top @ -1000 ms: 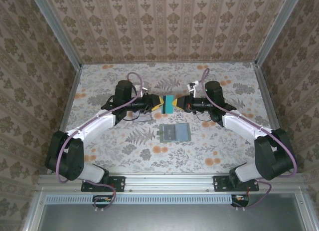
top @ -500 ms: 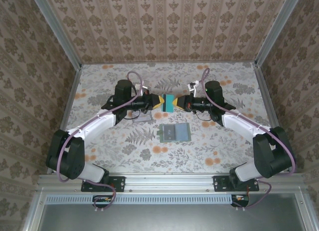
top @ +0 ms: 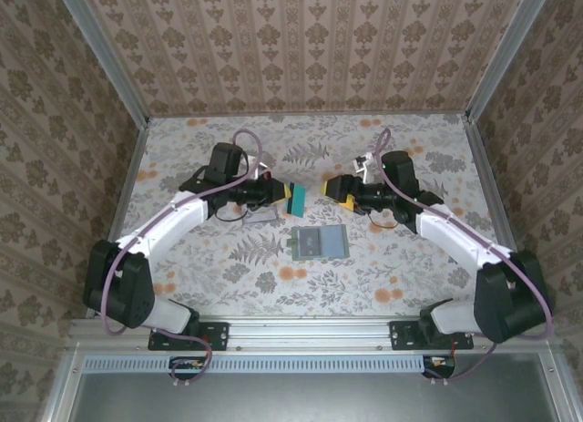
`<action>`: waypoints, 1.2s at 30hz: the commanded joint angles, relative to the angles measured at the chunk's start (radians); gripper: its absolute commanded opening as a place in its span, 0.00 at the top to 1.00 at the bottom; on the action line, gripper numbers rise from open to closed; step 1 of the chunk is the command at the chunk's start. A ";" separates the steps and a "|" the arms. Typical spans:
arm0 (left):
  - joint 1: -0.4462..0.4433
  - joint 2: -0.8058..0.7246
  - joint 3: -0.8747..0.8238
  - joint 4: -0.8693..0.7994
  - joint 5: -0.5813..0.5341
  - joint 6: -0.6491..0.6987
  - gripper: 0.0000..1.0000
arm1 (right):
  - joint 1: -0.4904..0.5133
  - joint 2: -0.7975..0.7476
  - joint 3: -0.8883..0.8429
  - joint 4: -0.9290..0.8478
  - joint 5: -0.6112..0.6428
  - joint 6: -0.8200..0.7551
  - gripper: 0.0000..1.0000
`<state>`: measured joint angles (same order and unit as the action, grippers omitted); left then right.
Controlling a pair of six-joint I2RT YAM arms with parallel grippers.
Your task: Take the credit cards out of the card holder
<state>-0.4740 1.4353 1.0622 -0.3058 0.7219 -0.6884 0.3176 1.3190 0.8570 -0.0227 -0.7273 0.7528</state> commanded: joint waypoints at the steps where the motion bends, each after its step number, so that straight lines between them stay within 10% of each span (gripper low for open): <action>1: 0.011 -0.033 0.075 -0.265 -0.199 0.292 1.00 | -0.002 -0.078 0.010 -0.117 0.088 -0.091 0.00; 9: 0.005 -0.066 0.118 -0.199 -0.497 0.767 1.00 | -0.005 -0.191 0.022 -0.245 0.167 -0.189 0.00; 22: 0.010 0.101 0.257 -0.236 -0.573 1.517 1.00 | -0.074 -0.291 0.014 -0.343 0.214 -0.271 0.00; 36: 0.044 0.191 0.180 -0.120 -0.618 1.780 1.00 | -0.116 -0.230 0.041 -0.344 0.179 -0.281 0.00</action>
<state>-0.4622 1.5986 1.2636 -0.4408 0.1093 1.0180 0.2100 1.0698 0.8604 -0.3485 -0.5308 0.4915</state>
